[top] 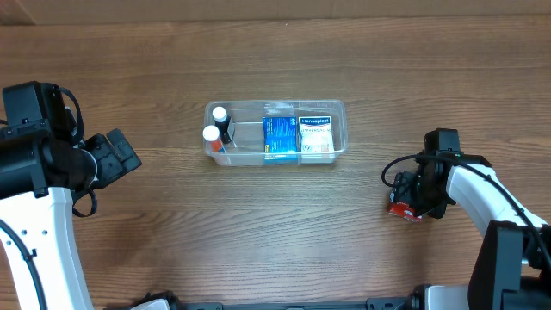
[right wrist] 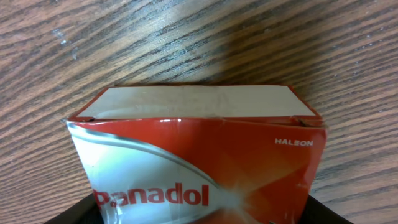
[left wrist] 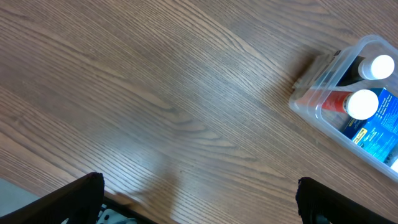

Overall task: Pack container
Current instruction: 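Move the right gripper to the red Panadol box and grasp it, then lower the Panadol box into the container's right end and release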

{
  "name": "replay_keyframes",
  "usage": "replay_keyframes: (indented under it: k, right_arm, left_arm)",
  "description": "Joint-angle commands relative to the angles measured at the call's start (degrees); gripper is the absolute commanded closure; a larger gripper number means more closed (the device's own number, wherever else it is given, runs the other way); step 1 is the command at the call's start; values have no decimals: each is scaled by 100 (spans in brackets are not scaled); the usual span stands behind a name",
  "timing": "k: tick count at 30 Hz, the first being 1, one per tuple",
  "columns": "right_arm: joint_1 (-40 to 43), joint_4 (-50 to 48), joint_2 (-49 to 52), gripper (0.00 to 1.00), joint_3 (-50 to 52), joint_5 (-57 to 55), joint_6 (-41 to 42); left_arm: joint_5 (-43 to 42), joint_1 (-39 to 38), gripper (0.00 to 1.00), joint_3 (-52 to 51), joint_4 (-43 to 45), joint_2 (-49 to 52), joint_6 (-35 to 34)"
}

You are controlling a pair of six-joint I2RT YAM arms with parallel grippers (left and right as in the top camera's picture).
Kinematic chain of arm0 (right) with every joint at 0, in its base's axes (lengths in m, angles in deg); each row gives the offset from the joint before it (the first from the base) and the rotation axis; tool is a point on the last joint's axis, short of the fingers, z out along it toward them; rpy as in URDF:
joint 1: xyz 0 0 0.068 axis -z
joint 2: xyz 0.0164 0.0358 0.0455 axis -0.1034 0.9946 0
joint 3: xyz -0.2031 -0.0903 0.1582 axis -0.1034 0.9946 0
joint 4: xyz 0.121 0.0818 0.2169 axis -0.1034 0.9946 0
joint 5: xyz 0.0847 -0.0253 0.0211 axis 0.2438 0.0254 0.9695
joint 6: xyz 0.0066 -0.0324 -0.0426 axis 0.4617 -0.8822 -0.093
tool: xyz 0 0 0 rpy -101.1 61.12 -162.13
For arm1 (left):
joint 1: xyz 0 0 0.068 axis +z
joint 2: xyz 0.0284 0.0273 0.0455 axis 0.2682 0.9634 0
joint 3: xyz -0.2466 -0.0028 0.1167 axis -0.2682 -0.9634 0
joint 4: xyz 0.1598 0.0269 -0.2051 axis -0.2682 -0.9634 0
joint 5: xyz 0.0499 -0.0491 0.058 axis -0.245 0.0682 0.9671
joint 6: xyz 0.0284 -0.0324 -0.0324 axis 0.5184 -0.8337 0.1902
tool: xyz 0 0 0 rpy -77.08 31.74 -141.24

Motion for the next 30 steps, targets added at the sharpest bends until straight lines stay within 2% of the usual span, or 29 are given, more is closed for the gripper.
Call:
replay_keyframes:
  k: [1,4,9,12,15,19,22,30]
  right_arm:
    - [17,-28,17,30,20,17,22]
    - [11,310,15,30,-295,37,155]
    - [-173,1624,11,30,-2197,511,144]
    - [-710,2166,11,30,-3639,527,-26]
    - [-1471,2197,11,26,-4660,503,-177]
    - [-2271,1478,70,25,-4900,503,-127]
    - [-2564,1130,348,25,-4900,503,-127]
    - [-2691,973,1947,25,-4900,507,0]
  left_arm:
    - [-63,42,0,-22,17,-39,109]
    - [-63,42,0,-22,17,-39,111]
    - [-63,42,0,-22,17,-39,109]
    - [-63,42,0,-22,17,-39,109]
    - [-63,42,0,-22,20,-39,109]
    - [-63,42,0,-22,17,-39,109]
    - [-63,42,0,-22,20,-39,109]
    - [-61,42,0,-22,20,-39,109]
